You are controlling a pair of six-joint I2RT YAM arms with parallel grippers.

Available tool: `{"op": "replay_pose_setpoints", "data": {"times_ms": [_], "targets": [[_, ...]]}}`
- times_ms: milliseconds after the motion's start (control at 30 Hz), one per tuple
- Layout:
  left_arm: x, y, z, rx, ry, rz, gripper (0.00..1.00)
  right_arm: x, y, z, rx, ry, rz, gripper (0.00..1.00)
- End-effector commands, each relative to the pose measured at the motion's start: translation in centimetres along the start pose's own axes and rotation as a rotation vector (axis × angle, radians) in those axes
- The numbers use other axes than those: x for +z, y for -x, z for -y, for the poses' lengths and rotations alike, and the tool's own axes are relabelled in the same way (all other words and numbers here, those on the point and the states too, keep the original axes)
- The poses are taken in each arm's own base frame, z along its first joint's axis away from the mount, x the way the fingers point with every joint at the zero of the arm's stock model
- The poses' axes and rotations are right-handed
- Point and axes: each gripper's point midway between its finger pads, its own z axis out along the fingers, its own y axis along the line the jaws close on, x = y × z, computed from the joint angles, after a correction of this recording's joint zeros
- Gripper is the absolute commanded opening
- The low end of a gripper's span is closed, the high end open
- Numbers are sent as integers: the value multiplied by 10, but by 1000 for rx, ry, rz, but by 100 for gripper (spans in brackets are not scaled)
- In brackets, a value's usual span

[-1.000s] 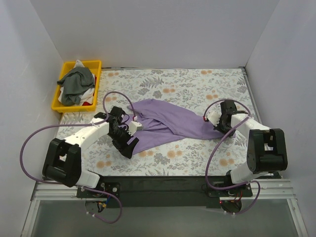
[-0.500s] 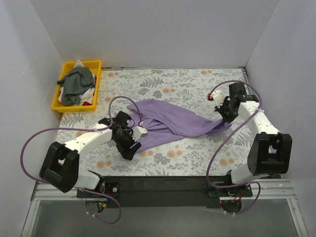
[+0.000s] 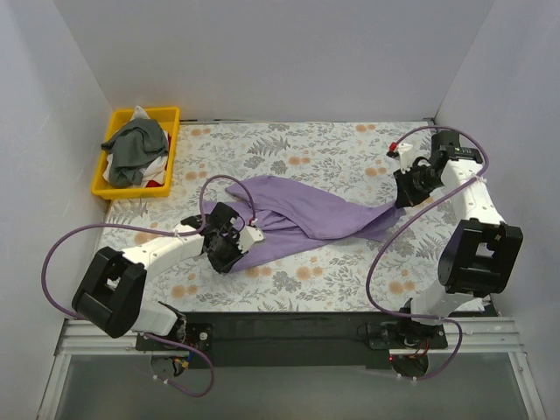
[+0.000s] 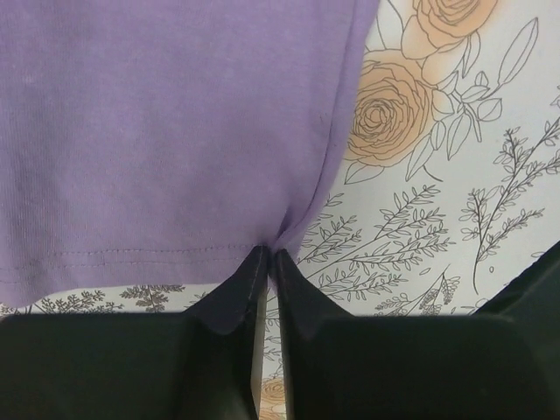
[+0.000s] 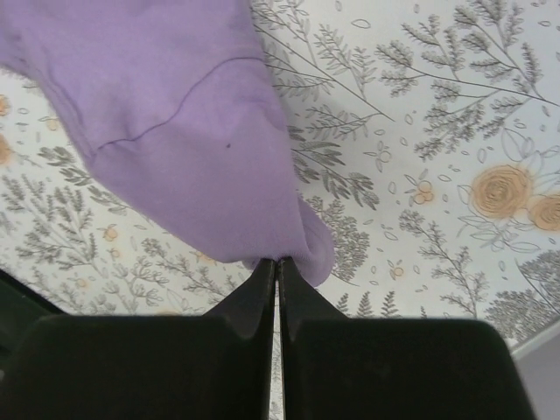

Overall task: Fold and stack the t-shirts
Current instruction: Flatten the tshirt out

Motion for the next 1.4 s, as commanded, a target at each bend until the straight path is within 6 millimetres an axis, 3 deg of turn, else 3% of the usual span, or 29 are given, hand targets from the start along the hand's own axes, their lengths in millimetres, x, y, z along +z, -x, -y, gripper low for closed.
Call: {"op": "replay_pose_setpoints", "data": {"times_ms": [0,67,133,167,233,267,300,367,400,467,500,533,567,600,633,667,700,733,800,933,967,1033,1067,1133,1167,1200,1233,1267,1367], "targets": [[13,-9,-5,7,32,-25,4,-9,11,-16,37,113,50,1],[8,3,-10,-42,57,15,0,-19,23,-11,54,123,93,1],[-10,21,-19,-100,59,98,0,-26,33,-4,76,127,127,1],[-27,44,-30,-116,68,173,0,-34,40,1,77,116,145,1],[-57,63,-50,-184,50,273,0,-56,61,22,86,74,210,1],[-86,90,-68,-176,85,354,0,-66,66,32,107,54,234,1],[-102,91,-80,-214,85,380,0,-82,82,44,92,19,276,1],[-127,108,-99,-226,111,433,0,-96,91,55,137,10,320,1],[-155,123,-115,-229,150,497,0,-107,98,60,140,-2,354,1],[-178,139,-131,-267,170,560,0,-134,112,69,166,-4,454,1],[-208,154,-147,-272,222,630,0,-145,117,71,227,9,492,1],[-216,159,-156,-294,225,655,0,-166,132,68,219,34,573,1],[-228,165,-162,-320,235,686,0,-180,127,82,272,38,615,1],[-261,177,-174,-345,275,764,0,-193,129,83,349,73,659,1],[-271,183,-178,-360,279,793,0,-211,138,81,340,132,740,1],[-287,189,-181,-361,297,828,0,-217,134,84,388,166,772,1],[-302,196,-184,-351,323,866,0,-235,125,88,420,146,813,1],[-328,206,-183,-341,349,926,0,-246,127,88,451,173,853,1],[-355,215,-185,-321,398,991,0,-273,125,79,453,241,917,1],[-416,221,-169,-257,514,1149,0,-313,133,62,414,255,976,1],[-417,219,-168,-259,530,1161,0,-321,136,51,413,257,982,1],[-448,216,-161,-239,618,1247,0,-327,139,45,379,237,995,1],[-450,215,-160,-230,633,1254,0,-337,143,30,391,242,1003,1],[-454,210,-157,-227,661,1267,0,-333,142,34,348,220,1029,1],[-454,208,-157,-232,670,1266,0,-339,143,18,319,203,1047,1],[-450,206,-159,-242,674,1258,0,-341,144,12,355,227,1054,1],[-452,203,-157,-242,684,1262,0,-340,144,14,299,188,1077,1],[-452,203,-156,-243,682,1263,0,-347,147,0,259,162,1093,1],[-456,202,-149,-241,678,1282,0,-357,151,-15,199,108,1119,1]]}}
